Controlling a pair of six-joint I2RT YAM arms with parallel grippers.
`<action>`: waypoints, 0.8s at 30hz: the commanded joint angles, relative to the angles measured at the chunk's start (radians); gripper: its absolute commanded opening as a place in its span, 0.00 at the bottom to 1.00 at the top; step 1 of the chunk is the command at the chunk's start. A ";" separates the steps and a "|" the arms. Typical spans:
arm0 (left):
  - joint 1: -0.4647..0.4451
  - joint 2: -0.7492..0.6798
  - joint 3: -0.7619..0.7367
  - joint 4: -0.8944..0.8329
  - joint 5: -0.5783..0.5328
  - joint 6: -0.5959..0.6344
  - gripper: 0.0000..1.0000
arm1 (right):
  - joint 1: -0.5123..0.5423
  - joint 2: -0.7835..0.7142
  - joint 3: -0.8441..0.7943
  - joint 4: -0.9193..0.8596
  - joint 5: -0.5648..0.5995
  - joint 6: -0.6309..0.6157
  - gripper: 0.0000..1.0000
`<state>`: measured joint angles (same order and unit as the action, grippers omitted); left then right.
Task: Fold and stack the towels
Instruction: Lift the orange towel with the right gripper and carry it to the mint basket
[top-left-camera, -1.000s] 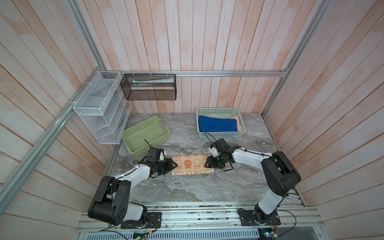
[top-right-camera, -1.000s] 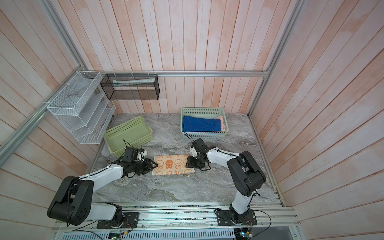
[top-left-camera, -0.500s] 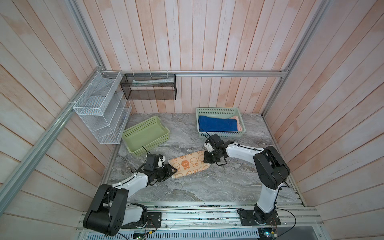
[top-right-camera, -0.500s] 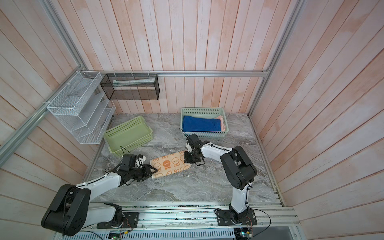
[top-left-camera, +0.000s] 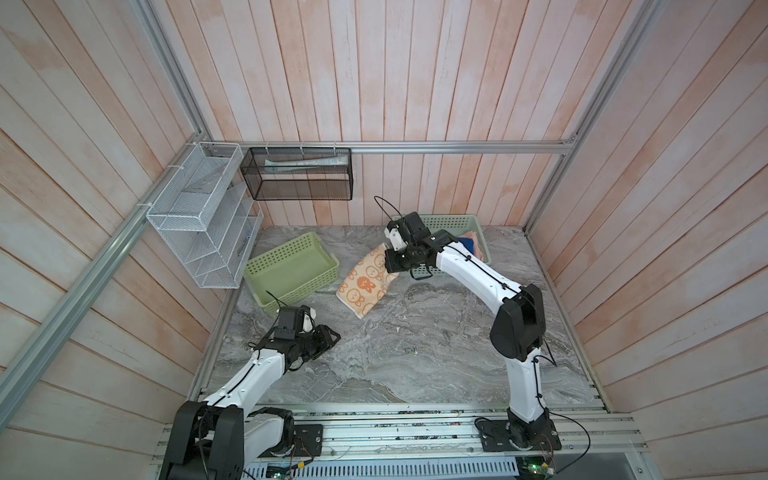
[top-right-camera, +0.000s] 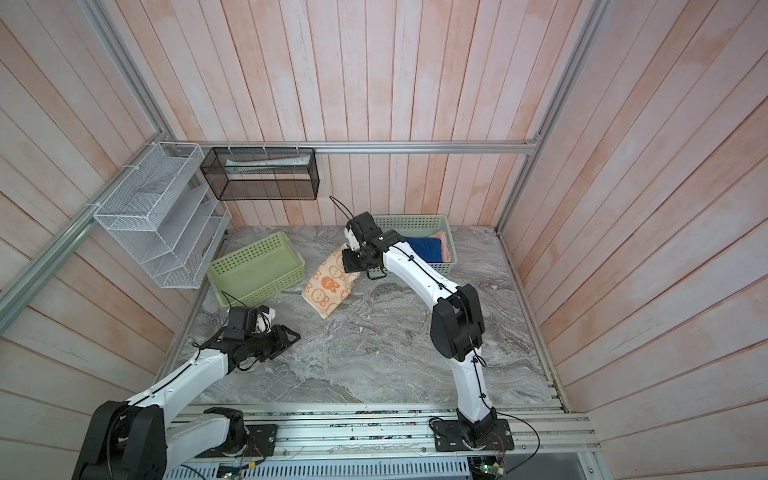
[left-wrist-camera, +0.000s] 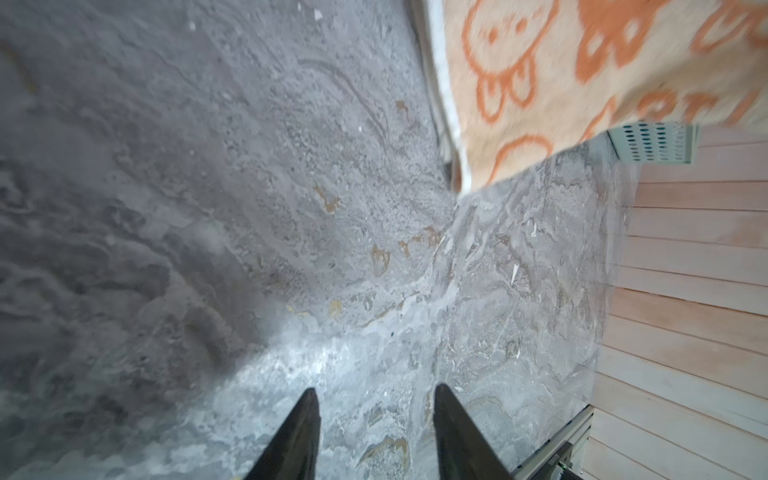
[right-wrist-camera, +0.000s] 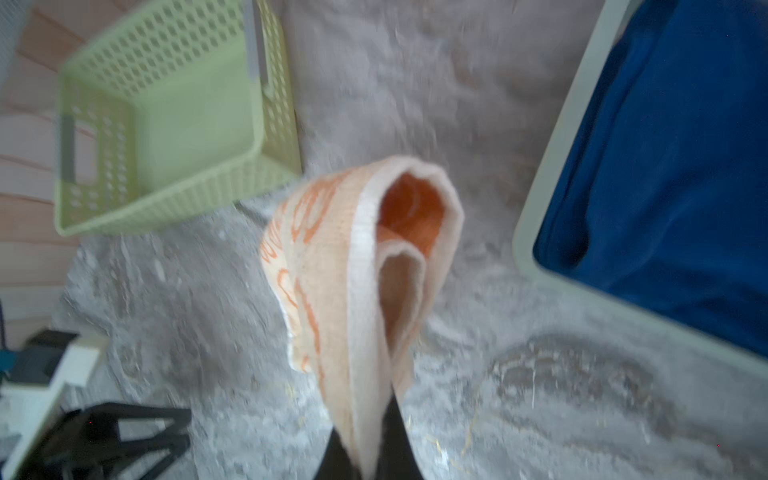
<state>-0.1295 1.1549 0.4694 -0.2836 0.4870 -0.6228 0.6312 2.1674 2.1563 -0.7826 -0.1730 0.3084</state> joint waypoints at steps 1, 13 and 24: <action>0.010 0.026 0.024 -0.008 0.007 0.035 0.47 | -0.067 0.137 0.337 -0.208 0.025 -0.055 0.00; 0.011 0.039 0.120 -0.012 0.021 0.029 0.47 | -0.366 0.132 0.190 -0.178 -0.098 -0.059 0.00; 0.011 0.087 0.179 -0.022 0.030 0.030 0.47 | -0.455 0.268 0.397 -0.305 -0.032 -0.148 0.00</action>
<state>-0.1242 1.2419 0.6289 -0.2996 0.5018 -0.6022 0.1905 2.3920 2.5256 -1.0348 -0.2459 0.2047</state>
